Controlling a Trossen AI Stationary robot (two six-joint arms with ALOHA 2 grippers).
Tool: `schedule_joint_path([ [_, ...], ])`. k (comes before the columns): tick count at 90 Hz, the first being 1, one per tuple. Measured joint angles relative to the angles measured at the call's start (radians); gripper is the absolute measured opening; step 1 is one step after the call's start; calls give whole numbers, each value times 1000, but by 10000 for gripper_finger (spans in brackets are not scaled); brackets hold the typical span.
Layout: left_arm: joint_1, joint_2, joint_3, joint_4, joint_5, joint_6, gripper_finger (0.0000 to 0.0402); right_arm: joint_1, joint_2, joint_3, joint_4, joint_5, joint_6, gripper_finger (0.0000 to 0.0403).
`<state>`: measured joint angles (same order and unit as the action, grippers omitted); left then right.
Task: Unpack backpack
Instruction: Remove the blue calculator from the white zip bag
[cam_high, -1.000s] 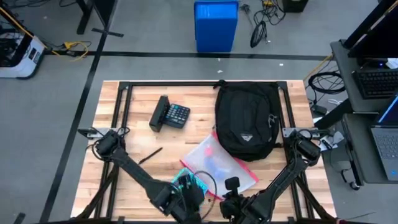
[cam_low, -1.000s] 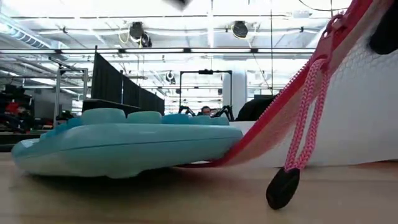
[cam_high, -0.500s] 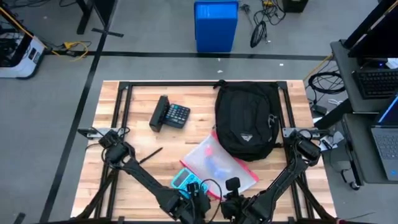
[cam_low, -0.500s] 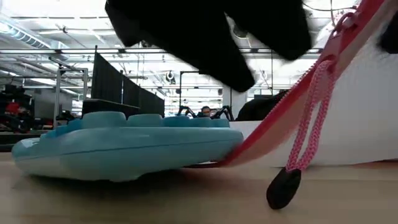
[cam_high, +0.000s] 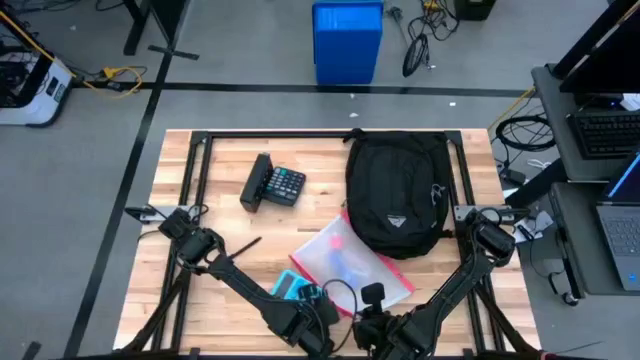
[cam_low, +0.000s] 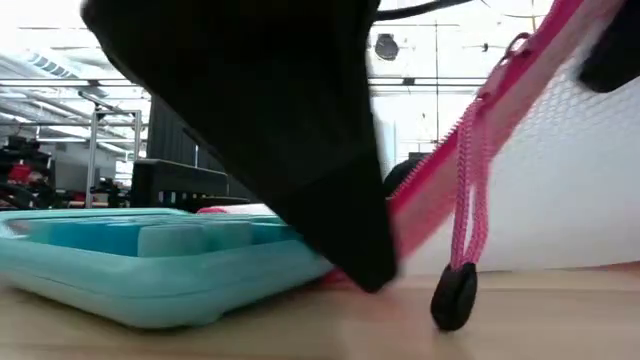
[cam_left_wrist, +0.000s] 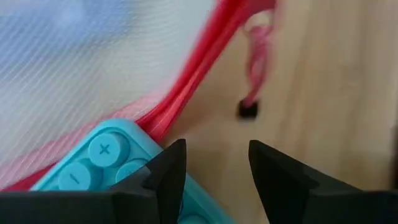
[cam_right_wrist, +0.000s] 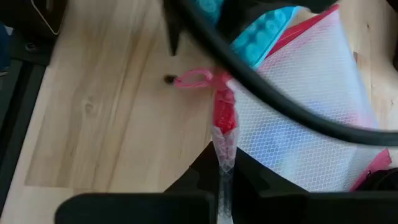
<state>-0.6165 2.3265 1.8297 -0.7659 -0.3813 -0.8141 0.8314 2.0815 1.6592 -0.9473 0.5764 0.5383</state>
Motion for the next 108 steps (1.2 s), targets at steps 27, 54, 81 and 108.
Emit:
schedule_joint_path([
  [27, 1, -2, -4, -306, -37, -173, 163, 10, 0, 0, -8, -8, 2, 0],
  [54, -11, 1, -7, -584, -6, -292, 163, 8, 0, 0, -9, -7, 4, 0],
  [81, -54, 3, 4, -652, 3, -381, 163, 8, 0, 0, -11, -6, 8, 0],
  [108, -93, -2, 151, -652, -95, -354, 164, 6, 0, 0, -17, -4, 26, 0],
])
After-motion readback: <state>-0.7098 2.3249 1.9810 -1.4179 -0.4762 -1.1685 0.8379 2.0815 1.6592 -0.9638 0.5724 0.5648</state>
